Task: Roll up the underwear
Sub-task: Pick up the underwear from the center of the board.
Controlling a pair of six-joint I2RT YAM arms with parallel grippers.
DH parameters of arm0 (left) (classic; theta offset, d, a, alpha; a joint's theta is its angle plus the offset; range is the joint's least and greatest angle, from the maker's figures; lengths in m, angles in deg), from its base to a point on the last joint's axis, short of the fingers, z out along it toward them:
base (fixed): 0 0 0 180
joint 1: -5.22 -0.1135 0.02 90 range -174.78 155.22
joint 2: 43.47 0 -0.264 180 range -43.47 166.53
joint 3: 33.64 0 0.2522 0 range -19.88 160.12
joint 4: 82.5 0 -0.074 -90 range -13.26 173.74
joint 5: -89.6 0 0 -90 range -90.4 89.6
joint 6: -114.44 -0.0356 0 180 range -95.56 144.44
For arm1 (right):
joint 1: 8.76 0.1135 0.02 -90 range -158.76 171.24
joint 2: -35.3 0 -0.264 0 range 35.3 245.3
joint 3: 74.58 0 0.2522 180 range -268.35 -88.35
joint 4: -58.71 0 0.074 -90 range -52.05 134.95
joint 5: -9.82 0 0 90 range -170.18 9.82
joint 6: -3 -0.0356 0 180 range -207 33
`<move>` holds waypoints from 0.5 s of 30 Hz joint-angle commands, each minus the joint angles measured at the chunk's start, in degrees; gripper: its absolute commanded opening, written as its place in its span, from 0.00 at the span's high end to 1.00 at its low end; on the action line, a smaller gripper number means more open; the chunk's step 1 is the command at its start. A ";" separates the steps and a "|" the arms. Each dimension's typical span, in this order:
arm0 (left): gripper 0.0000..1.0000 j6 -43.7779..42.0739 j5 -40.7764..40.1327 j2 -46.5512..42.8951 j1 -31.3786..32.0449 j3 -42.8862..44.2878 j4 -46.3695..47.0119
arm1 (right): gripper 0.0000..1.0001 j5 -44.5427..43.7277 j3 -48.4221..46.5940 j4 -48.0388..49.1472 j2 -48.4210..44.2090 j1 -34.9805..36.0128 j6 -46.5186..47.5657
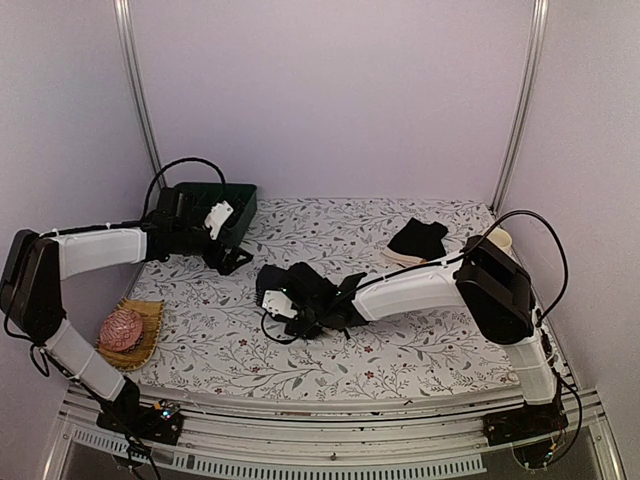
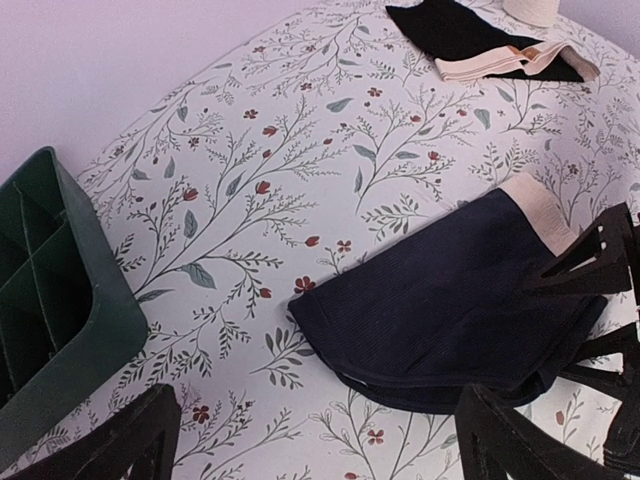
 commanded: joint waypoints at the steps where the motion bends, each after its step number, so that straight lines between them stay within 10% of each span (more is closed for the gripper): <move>1: 0.02 0.44 1.25 -1.06 -0.57 -1.51 2.74 | 0.24 0.25 -1.80 -3.90 3.54 0.10 1.93; 10: 0.02 -0.36 2.57 -0.62 -0.78 -1.90 3.05 | 0.92 9.68 -1.77 -6.62 0.29 -1.09 -2.87; 15: 0.02 -4.14 4.74 -0.96 -0.78 -2.05 2.40 | 0.97 16.41 1.67 -7.09 -4.37 -1.52 -5.56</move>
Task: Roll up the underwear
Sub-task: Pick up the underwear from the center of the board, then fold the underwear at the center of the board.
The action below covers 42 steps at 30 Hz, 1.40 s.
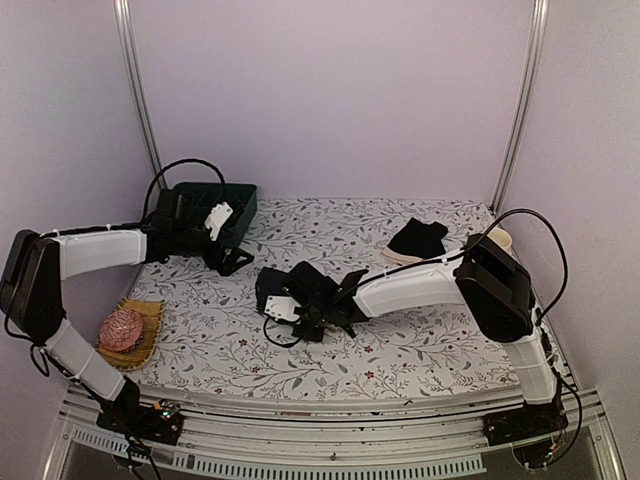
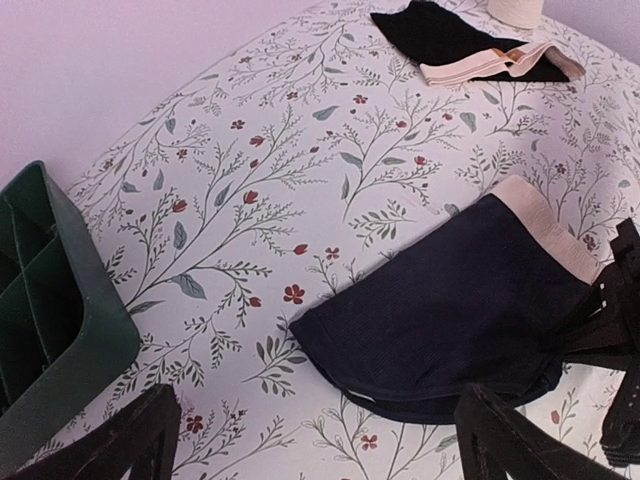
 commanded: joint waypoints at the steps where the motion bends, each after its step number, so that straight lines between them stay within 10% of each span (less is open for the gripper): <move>1: 0.02 -4.52 3.36 -0.96 -0.54 -0.97 0.38 | 0.98 8.70 3.50 -2.37 -5.99 -0.53 -3.45; 15: 0.14 -26.64 -3.43 0.48 5.56 -5.52 2.24 | 0.98 23.77 9.13 -6.37 -13.09 -3.00 -9.24; 27: 0.18 -37.42 6.13 -2.16 8.65 -9.36 -1.70 | 0.98 37.17 4.06 -11.08 -9.19 -10.97 -15.12; 42: 0.16 -29.56 10.58 4.25 14.07 -1.70 -5.21 | 0.98 39.55 -6.06 -16.15 -2.38 -14.20 -14.28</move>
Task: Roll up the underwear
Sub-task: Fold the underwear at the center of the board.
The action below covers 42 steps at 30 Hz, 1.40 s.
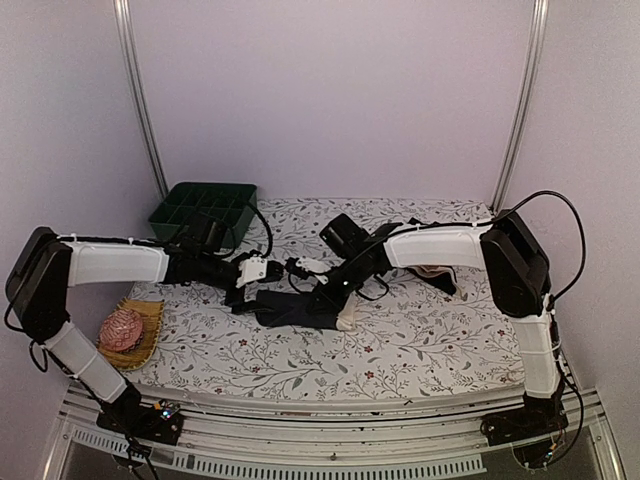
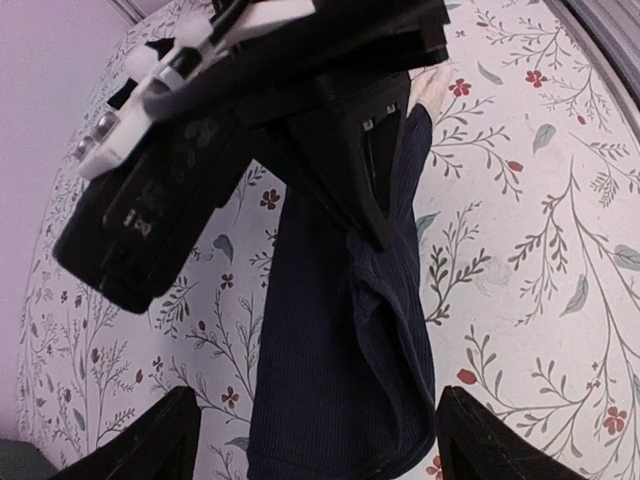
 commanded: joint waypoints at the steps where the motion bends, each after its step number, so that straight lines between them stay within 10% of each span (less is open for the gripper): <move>1: 0.16 6.07 2.81 4.97 1.09 5.04 -2.57 | 0.98 1.87 -3.37 -1.32 2.29 -0.78 0.46; 24: 0.28 17.64 9.92 14.98 1.34 13.81 -10.36 | 0.98 3.97 -2.93 1.24 2.66 -2.28 -0.57; 42: 0.24 29.20 10.85 17.69 6.53 10.08 3.90 | 0.98 5.11 14.22 5.24 -11.03 -3.40 -3.53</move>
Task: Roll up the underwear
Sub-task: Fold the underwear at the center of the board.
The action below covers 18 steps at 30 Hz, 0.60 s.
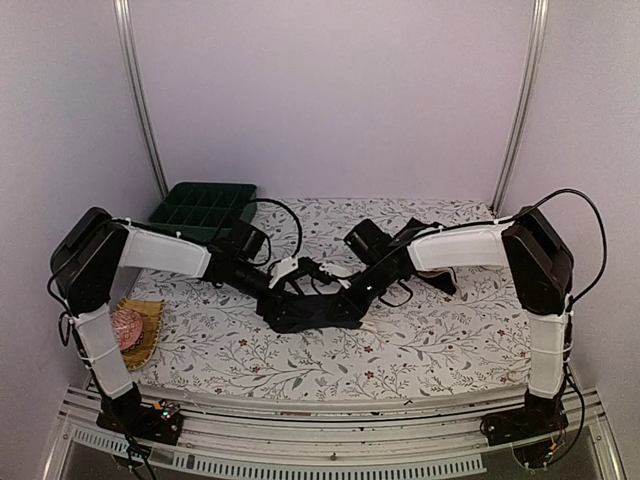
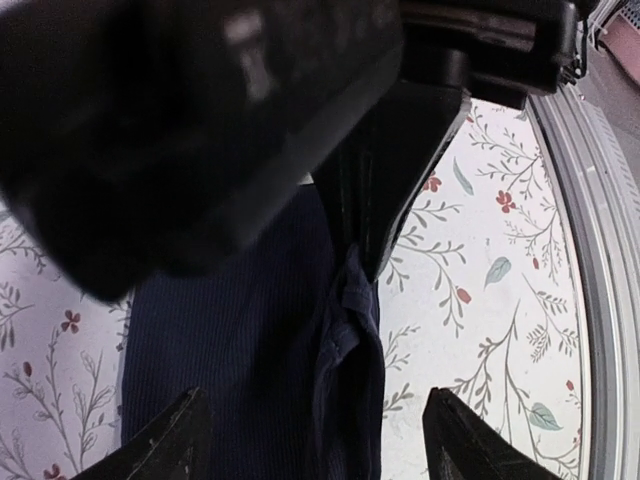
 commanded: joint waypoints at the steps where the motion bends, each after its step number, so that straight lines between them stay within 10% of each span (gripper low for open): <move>1: 0.24 2.62 1.46 -0.75 2.34 -2.45 6.50 | 0.98 1.65 3.59 3.67 -5.52 -0.03 -2.15; 18: 0.27 3.02 2.69 0.67 4.00 -3.64 9.23 | 0.98 4.72 -3.08 2.52 1.13 0.94 0.66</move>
